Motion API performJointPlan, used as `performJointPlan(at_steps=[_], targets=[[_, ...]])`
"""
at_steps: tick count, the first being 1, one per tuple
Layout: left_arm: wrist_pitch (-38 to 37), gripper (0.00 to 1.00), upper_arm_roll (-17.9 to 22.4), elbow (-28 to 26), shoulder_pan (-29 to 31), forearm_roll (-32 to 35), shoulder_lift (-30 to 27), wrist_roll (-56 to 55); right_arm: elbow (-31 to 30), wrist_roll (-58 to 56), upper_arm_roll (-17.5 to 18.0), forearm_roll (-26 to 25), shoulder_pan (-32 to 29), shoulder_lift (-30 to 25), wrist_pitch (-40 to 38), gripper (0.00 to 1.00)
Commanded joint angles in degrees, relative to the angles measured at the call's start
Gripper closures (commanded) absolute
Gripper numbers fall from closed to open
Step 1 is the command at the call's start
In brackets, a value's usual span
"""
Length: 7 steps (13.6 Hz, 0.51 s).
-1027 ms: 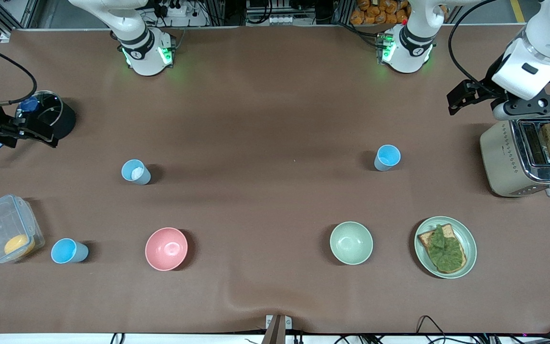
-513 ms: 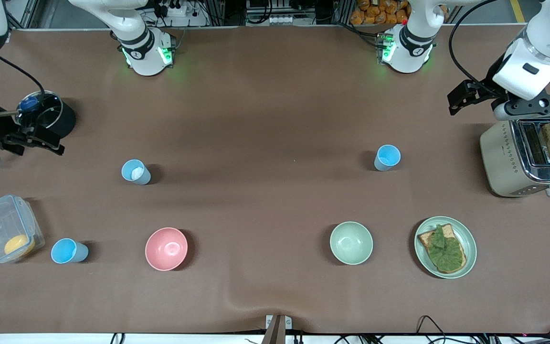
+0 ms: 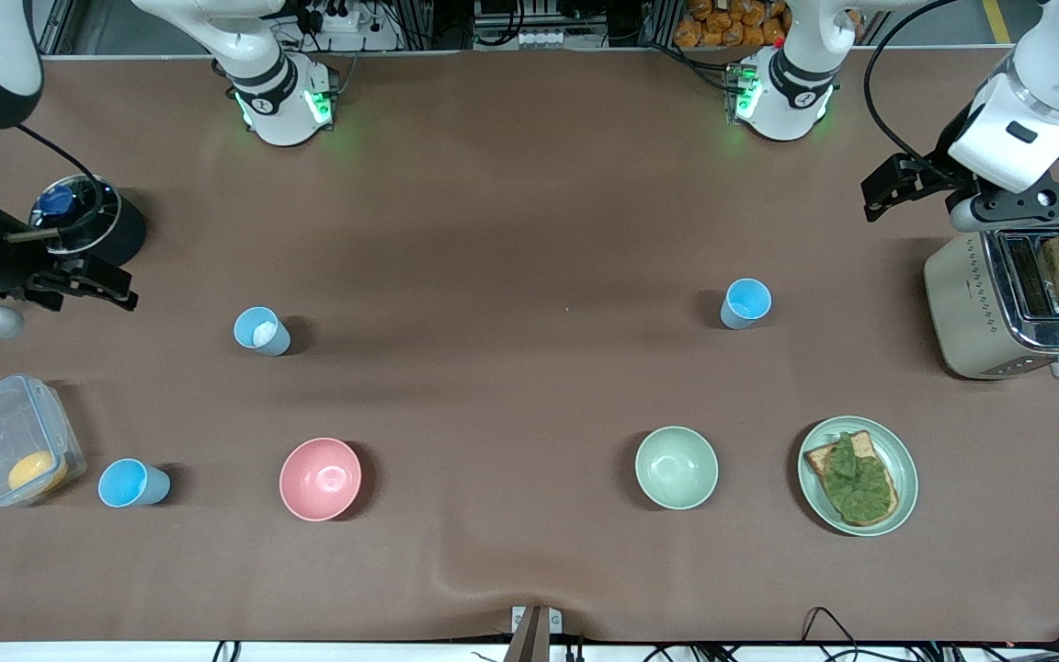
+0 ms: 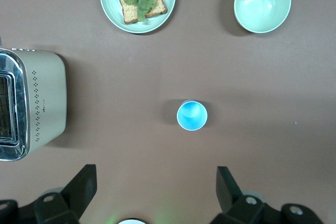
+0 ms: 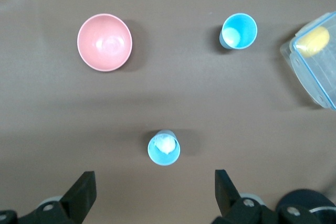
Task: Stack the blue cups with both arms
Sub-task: 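Move the right gripper toward the blue cup holding tissue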
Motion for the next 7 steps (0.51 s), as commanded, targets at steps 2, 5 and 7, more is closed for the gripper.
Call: performJointPlan(at_steps=[2,5,7], targets=[[-0.68,0.00,-0.37,0.83,0.07,-0.43,-0.07,-0.71,-4.57,-0.36,0.15,2.17,1.64,-1.59,4.31,0.00],[-0.68,0.00,-0.37,0.83,-0.01,-0.43,-0.07,-0.62,-12.56,-0.45,0.32,2.96,2.17,-2.12,11.42,0.00],[-0.68,0.00,-0.37,0.83,0.07,-0.43,-0.07,-0.62,-15.11,0.34,0.15,2.97,3.83,-1.94,14.49,0.00]])
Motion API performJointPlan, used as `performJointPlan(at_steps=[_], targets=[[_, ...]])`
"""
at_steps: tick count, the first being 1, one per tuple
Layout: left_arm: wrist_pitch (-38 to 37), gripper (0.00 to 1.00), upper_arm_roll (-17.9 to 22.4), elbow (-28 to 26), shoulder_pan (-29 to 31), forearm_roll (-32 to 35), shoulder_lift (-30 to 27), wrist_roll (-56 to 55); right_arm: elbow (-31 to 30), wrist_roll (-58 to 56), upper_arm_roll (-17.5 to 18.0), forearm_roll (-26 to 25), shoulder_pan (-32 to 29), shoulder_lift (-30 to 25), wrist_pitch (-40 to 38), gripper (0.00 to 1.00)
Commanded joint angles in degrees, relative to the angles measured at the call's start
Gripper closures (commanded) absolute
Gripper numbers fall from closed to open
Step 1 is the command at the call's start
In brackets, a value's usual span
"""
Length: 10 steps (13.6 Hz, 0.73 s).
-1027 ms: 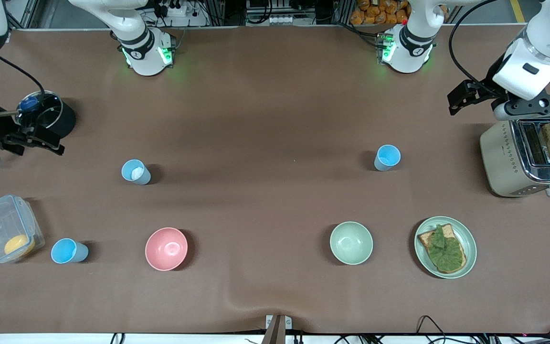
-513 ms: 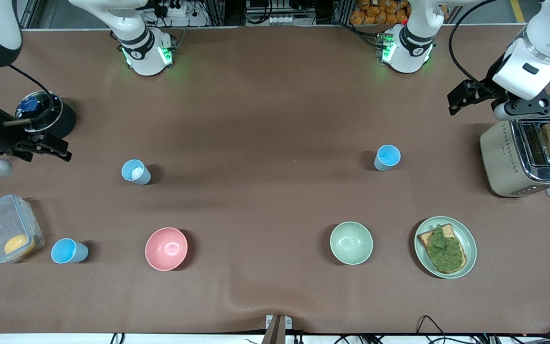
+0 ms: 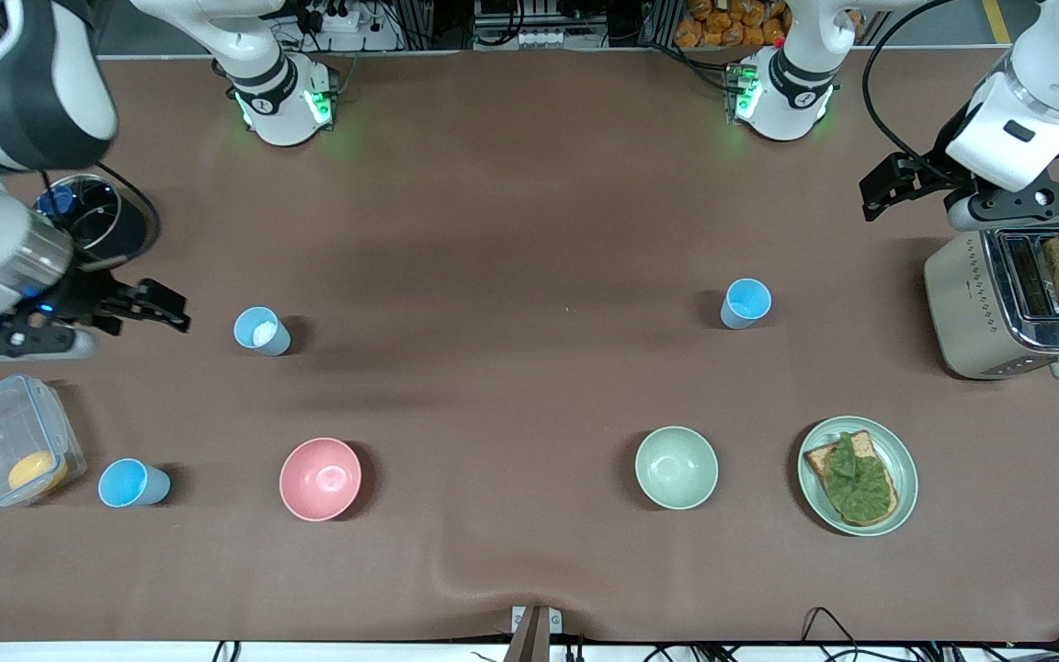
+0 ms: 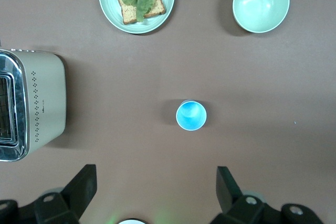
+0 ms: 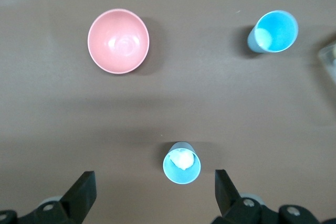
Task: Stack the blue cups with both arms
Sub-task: 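Move the right gripper toward the blue cup holding tissue, then lower the right gripper and close it on the tissue cup's rim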
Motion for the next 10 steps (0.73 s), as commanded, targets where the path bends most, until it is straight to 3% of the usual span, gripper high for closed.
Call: performJointPlan(at_steps=[1,4,10], targets=[[-0.68,0.00,-0.29,0.73,0.19,-0.43,-0.07,-0.62,-8.39,0.54,-0.16,0.94,1.82,-2.03,7.81,0.00],[-0.68,0.00,-0.20,0.65,0.45,-0.43,0.02,-0.54,-24.47,0.71,-0.16,0.94,3.66,-2.30,27.23,0.00],[-0.68,0.00,-0.20,0.56,0.80,-0.43,0.11,-0.54,-27.15,9.84,-0.24,0.06,5.07,1.56,27.98,0.00]])
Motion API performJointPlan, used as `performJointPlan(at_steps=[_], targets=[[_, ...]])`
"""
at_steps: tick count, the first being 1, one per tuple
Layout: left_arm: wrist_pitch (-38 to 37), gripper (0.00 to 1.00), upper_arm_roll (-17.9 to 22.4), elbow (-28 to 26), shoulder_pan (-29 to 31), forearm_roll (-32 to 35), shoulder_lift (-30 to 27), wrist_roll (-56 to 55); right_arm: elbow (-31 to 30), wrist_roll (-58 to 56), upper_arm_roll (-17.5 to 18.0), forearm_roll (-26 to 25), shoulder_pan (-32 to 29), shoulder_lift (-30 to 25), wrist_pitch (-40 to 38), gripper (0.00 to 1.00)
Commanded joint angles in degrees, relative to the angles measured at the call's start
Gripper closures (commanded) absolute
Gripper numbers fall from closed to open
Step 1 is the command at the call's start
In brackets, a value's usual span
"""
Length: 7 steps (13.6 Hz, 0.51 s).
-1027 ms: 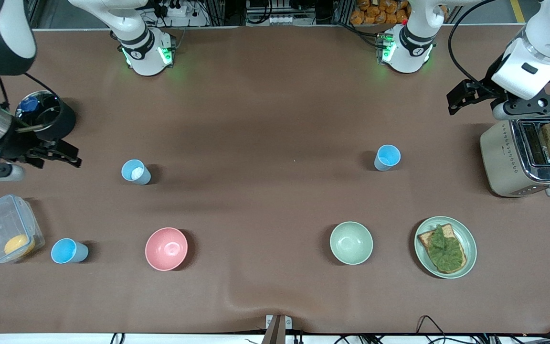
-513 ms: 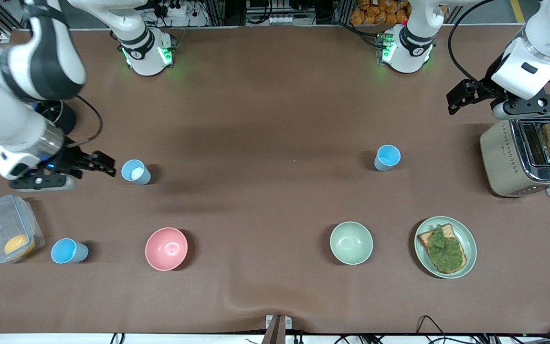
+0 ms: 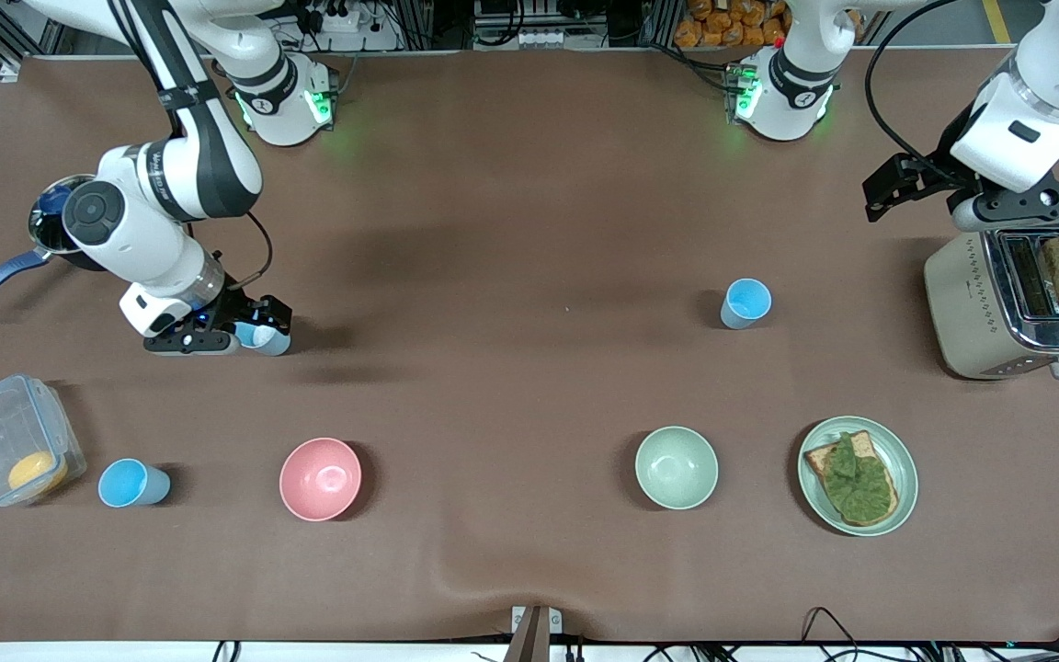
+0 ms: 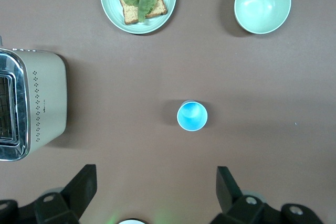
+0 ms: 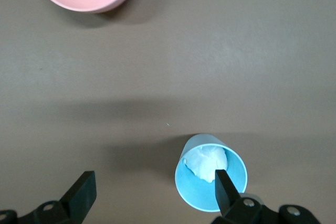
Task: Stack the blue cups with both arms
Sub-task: 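Lower the right gripper and close it on the tissue cup's rim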
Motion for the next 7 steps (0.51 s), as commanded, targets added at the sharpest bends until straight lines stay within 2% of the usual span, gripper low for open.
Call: performJointPlan(at_steps=[1,7], targets=[[-0.68,0.00,-0.32,0.45,0.58,-0.43,0.10,-0.54,-0.11,4.96,-0.27,-0.25,1.90,1.48,0.09,0.00],[-0.77,0.00,-0.24,0.36,0.58,-0.52,0.10,-0.62,-0.02,4.97,-0.36,-0.34,0.94,5.00,0.96,0.00]])
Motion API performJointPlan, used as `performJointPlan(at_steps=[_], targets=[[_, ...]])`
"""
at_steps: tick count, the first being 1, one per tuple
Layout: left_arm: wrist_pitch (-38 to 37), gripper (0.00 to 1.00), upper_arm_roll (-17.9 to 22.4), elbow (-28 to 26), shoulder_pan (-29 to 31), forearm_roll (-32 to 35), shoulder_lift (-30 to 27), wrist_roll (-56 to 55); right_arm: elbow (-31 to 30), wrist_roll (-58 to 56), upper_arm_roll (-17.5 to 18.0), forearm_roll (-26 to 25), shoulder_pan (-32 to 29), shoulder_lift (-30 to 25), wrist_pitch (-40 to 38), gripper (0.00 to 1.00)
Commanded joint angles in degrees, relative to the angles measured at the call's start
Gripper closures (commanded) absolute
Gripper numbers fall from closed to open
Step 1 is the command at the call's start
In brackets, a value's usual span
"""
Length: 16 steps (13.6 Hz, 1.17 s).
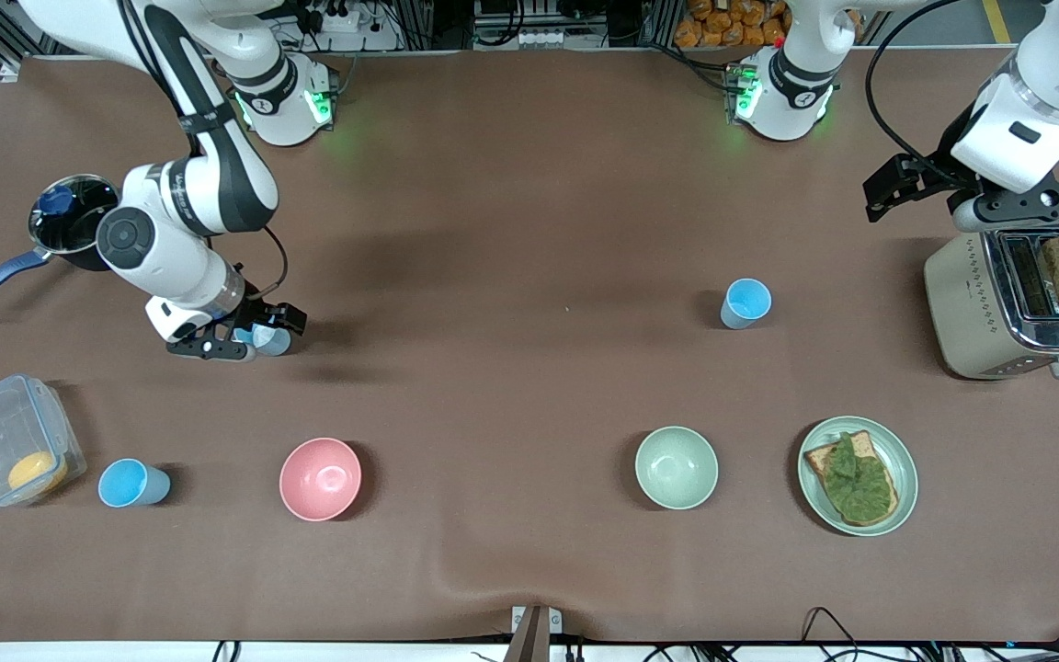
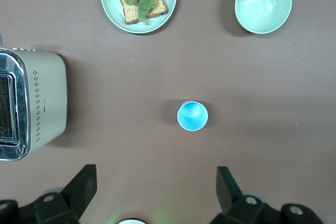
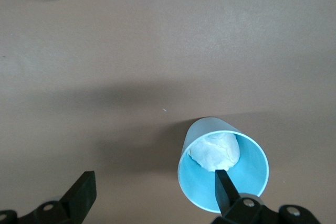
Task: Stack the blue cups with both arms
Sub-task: 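Lower the right gripper and close it on the tissue cup's rim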
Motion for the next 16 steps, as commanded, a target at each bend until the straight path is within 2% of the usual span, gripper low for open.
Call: performJointPlan(at_steps=[1,3,4,6,8,12,13,16], targets=[[-0.65,0.00,-0.26,0.48,0.52,-0.43,0.15,-0.62,0.05,1.11,-0.19,-0.33,-0.07,1.10,1.18,0.00],[-0.56,0.00,-0.35,0.57,0.43,-0.43,0.15,-0.62,0.13,1.11,-0.27,-0.33,-1.03,2.94,2.41,0.02],[-0.56,0.00,-0.35,0.57,0.43,-0.43,0.15,-0.62,0.14,1.11,-0.27,-0.33,-1.21,3.48,3.28,0.10],[-0.47,0.00,-0.35,0.57,0.43,-0.43,0.15,-0.62,0.05,1.29,-0.27,-0.24,-1.04,3.48,3.38,0.30],[-0.47,0.00,-0.26,0.48,0.52,-0.43,0.24,-0.62,0.14,1.29,-0.27,-0.24,-1.21,4.00,3.29,0.45],[-0.47,0.00,-0.26,0.48,0.52,-0.43,0.24,-0.71,0.66,0.77,-0.36,-0.24,-2.18,3.57,2.77,0.93],[-0.56,0.00,-0.26,0.48,0.43,-0.43,0.24,-0.71,0.66,0.67,-0.28,-0.32,-2.18,3.39,2.68,1.00],[-0.74,0.00,-0.35,0.48,0.43,-0.43,0.15,-0.71,2.24,0.85,-0.10,-0.33,-1.21,1.90,0.06,1.00]])
